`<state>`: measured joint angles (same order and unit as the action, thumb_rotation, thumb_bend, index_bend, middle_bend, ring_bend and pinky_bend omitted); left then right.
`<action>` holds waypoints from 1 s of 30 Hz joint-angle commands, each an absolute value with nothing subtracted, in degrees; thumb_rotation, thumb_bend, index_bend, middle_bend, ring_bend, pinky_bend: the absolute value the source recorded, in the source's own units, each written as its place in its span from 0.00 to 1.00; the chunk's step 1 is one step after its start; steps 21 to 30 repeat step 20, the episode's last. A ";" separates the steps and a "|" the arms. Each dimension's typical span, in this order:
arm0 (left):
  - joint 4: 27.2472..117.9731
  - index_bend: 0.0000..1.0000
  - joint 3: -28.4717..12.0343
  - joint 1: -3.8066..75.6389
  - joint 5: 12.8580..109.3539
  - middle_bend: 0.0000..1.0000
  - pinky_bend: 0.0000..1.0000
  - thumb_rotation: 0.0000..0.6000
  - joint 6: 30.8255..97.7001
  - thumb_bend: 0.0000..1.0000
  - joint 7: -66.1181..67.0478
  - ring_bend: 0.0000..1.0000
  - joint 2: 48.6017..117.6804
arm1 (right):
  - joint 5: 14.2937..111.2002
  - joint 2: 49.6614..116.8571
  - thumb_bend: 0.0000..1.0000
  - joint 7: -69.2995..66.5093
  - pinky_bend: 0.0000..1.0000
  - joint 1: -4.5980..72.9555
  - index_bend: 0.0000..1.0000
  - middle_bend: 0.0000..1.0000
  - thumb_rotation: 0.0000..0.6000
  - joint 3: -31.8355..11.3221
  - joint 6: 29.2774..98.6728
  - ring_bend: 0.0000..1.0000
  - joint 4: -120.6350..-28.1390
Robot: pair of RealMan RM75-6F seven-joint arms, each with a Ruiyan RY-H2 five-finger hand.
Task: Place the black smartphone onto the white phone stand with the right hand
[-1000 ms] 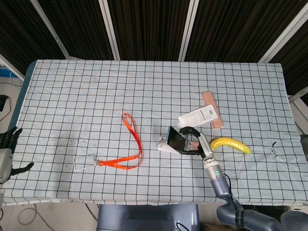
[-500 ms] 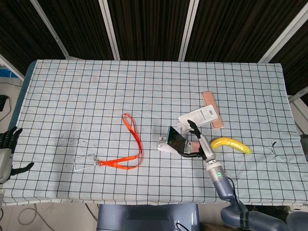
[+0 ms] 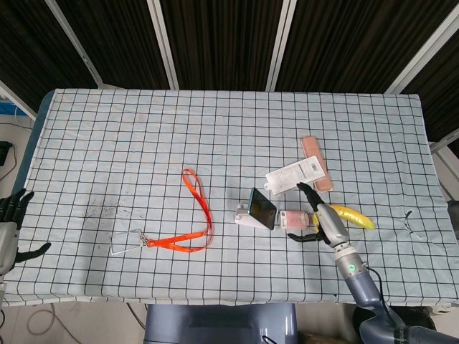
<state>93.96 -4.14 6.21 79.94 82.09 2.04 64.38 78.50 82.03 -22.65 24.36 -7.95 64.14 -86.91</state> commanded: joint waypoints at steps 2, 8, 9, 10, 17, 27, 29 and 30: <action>93.79 0.00 -3.89 6.13 80.64 0.00 0.00 1.00 82.38 0.00 2.00 0.00 64.21 | 77.58 72.90 0.00 -9.89 0.15 20.78 0.00 0.00 1.00 -5.98 68.23 0.00 -92.56; 93.44 0.00 -3.65 5.89 81.54 0.00 0.00 1.00 83.22 0.00 2.46 0.00 64.33 | 78.95 67.51 0.00 2.70 0.15 15.61 0.00 0.00 1.00 -3.65 76.73 0.00 -93.52; 93.39 0.00 -3.64 5.84 81.61 0.00 0.00 1.00 83.35 0.00 2.56 0.00 64.35 | 79.34 66.96 0.00 4.25 0.15 14.86 0.00 0.00 1.00 -3.36 78.07 0.00 -93.43; 93.31 0.00 -3.61 5.78 81.68 0.00 0.00 1.00 83.49 0.00 2.75 0.00 64.37 | 79.91 66.21 0.00 6.49 0.15 13.74 0.00 0.00 1.00 -2.98 80.12 0.00 -93.32; 93.02 0.00 -3.57 5.81 81.79 0.00 0.00 1.00 83.63 0.00 4.01 0.00 64.64 | 81.48 66.12 0.00 12.95 0.14 10.11 0.00 0.00 1.00 -2.73 86.80 0.00 -91.51; 93.11 0.00 -3.64 5.84 81.56 0.00 0.00 1.00 83.53 0.00 4.29 0.00 64.70 | 81.09 66.70 0.00 13.12 0.14 9.61 0.00 0.00 1.00 -3.01 86.99 0.00 -91.20; 93.11 0.00 -3.64 5.84 81.56 0.00 0.00 1.00 83.53 0.00 4.29 0.00 64.70 | 81.09 66.70 0.00 13.12 0.14 9.61 0.00 0.00 1.00 -3.01 86.99 0.00 -91.20; 93.11 0.00 -3.64 5.84 81.56 0.00 0.00 1.00 83.53 0.00 4.29 0.00 64.70 | 81.09 66.70 0.00 13.12 0.14 9.61 0.00 0.00 1.00 -3.01 86.99 0.00 -91.20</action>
